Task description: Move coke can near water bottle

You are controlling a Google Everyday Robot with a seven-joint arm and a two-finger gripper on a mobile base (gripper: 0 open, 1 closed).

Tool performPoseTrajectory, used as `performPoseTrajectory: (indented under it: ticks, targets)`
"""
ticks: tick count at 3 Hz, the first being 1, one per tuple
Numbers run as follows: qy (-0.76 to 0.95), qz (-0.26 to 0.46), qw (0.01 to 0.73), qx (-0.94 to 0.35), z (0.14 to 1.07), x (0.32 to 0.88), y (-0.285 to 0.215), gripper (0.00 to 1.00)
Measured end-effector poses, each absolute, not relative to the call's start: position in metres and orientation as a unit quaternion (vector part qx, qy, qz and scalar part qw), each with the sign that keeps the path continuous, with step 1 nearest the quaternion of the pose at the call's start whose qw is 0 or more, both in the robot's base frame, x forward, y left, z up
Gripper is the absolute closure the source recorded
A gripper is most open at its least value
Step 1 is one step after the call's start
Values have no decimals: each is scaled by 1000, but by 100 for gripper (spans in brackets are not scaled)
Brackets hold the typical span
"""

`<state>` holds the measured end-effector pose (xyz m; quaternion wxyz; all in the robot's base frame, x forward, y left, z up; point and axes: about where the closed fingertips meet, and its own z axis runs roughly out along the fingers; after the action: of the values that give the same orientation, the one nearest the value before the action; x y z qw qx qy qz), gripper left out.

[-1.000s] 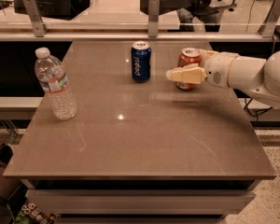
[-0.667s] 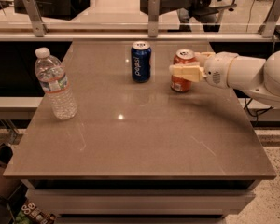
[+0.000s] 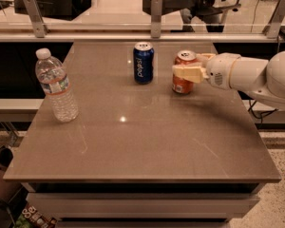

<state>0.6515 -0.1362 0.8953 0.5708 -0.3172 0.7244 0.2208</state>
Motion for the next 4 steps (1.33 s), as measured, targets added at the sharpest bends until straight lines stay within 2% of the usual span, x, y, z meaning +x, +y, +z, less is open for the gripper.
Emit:
performPoseTrajectory:
  ticks: [1,4]
  targets:
    - [724,222,570,-319,896,652,-134,100]
    - [719,229,576,-316,923,639,-125,100]
